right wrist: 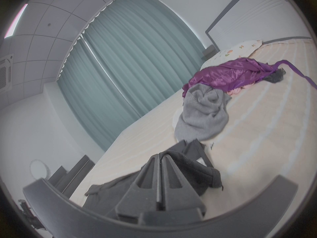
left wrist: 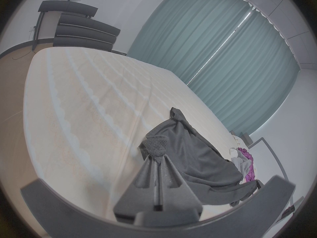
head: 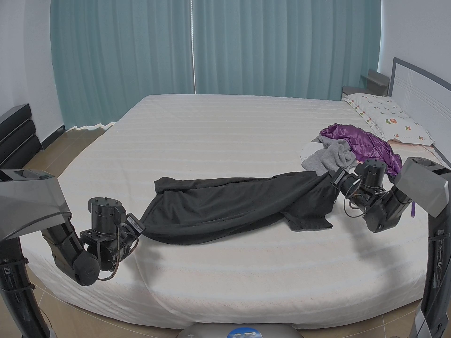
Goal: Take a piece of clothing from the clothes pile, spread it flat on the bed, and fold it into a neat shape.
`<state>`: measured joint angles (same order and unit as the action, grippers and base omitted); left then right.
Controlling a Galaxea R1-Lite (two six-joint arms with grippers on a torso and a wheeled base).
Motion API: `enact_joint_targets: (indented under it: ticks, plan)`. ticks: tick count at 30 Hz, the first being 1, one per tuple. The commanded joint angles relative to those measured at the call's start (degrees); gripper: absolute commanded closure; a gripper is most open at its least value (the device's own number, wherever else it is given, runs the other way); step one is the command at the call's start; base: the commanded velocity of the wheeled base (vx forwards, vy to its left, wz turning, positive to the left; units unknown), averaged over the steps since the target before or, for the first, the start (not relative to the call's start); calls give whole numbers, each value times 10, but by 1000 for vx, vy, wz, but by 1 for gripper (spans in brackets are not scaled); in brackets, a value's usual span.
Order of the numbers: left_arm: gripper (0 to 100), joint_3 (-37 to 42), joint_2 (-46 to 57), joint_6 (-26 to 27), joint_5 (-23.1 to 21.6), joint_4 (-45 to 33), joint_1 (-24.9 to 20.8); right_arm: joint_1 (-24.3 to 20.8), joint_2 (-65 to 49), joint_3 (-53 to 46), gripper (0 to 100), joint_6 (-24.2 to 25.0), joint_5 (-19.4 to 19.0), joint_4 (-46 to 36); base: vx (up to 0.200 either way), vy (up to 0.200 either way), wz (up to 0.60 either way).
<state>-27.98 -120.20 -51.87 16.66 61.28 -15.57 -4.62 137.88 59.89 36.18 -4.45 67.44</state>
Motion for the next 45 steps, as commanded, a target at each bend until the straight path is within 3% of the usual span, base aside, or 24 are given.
enact_joint_targets:
  ticks: [1, 3, 5, 6, 17, 29, 37, 45]
  plan:
    - [100, 3, -9, 2, 2, 30, 0, -23, 88, 118, 100, -1, 65, -43, 0, 0, 0]
    - [100, 5, -14, 2, 2, 36, 0, -29, 122, 169, 100, -1, 95, -46, 0, 0, 0]
    - [100, 5, -17, 2, 2, 37, 0, -30, 138, 188, 100, -1, 101, -46, 0, 0, 0]
    - [100, 5, -19, 2, 2, 37, 0, -32, 142, 190, 0, -1, 101, -46, 0, 0, 0]
    - [100, 6, -18, 2, 2, 37, 0, -14, 70, 97, 0, -1, 85, -35, 0, 0, 0]
    - [100, 6, -16, 2, 2, 37, 1, -16, -67, -176, 0, 20, -37, -10, 0, 0, 0]
    - [100, 6, -16, 2, 2, 37, 2, -31, -21, -195, 0, 80, -42, -11, 0, 0, 0]
    - [100, 6, -19, 1, 1, 37, 5, -41, 34, -154, 0, 89, -41, -13, 0, 0, 0]
